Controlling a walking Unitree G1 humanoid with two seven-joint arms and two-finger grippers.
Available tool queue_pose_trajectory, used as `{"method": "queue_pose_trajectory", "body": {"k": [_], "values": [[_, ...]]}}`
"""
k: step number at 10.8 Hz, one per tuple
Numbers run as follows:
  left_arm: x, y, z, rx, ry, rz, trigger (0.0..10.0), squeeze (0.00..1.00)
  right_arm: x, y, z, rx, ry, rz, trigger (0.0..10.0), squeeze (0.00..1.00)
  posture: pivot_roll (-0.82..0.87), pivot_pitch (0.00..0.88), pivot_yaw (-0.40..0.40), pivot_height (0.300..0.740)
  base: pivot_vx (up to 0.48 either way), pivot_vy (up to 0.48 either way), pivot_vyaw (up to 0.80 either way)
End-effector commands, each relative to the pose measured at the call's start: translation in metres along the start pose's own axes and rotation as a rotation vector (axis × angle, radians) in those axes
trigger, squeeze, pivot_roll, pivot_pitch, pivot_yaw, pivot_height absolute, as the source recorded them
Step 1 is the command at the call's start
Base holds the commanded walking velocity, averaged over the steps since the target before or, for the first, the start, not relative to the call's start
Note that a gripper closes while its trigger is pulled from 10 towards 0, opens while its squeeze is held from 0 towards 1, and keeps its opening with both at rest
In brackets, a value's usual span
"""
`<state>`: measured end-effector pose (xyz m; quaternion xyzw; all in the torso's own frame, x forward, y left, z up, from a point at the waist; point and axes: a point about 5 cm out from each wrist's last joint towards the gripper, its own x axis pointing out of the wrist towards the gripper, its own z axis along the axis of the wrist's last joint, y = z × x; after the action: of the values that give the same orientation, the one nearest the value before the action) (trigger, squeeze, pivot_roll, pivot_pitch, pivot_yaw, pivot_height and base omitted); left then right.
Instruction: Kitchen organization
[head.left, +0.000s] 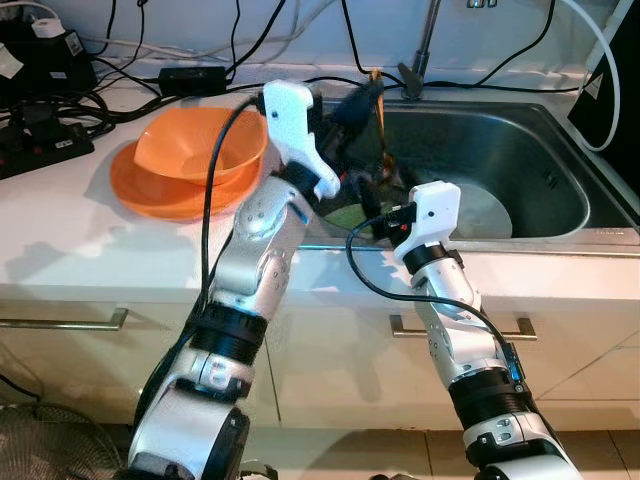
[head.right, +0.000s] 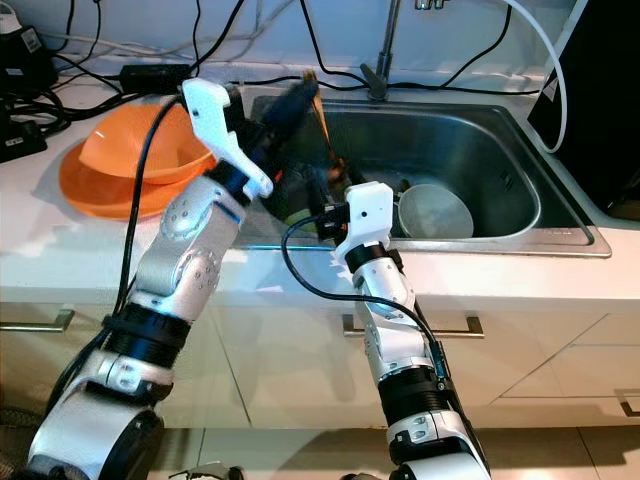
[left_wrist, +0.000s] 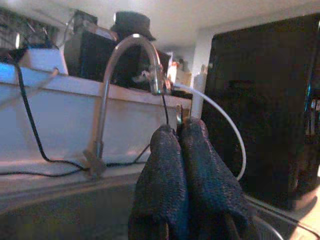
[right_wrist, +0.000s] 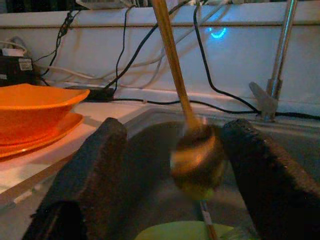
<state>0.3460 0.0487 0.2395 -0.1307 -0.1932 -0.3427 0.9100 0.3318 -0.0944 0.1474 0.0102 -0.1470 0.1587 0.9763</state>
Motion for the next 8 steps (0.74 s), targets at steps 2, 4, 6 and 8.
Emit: {"method": "queue_pose_trajectory", "body": {"k": [2, 4, 6, 8], "values": [[0.0001, -0.0070, 0.0002, -0.011, 0.013, -0.038, 10.0, 0.00, -0.0001, -0.0023, 0.0027, -0.009, -0.008, -0.028, 10.0, 0.00, 0.02, 0.000, 0.017, 0.740, 0.000, 0.000, 0.00], [-0.0015, -0.0095, -0.0024, -0.017, 0.029, -0.045, 10.0, 0.00, 0.0016, -0.0033, 0.0044, -0.005, -0.011, -0.038, 10.0, 0.00, 0.02, 0.000, 0.016, 0.740, 0.000, 0.000, 0.00], [-0.0022, -0.0105, -0.0043, -0.023, 0.044, -0.051, 10.0, 0.00, 0.0047, -0.0019, 0.0037, -0.002, -0.005, -0.034, 10.0, 0.00, 0.02, 0.000, 0.016, 0.740, 0.000, 0.000, 0.00], [-0.0040, -0.0101, -0.0046, -0.020, 0.057, -0.053, 10.0, 0.00, 0.0092, -0.0034, 0.0029, -0.005, 0.004, -0.032, 9.4, 0.00, 0.04, 0.000, 0.014, 0.740, 0.000, 0.000, 0.00]]}}
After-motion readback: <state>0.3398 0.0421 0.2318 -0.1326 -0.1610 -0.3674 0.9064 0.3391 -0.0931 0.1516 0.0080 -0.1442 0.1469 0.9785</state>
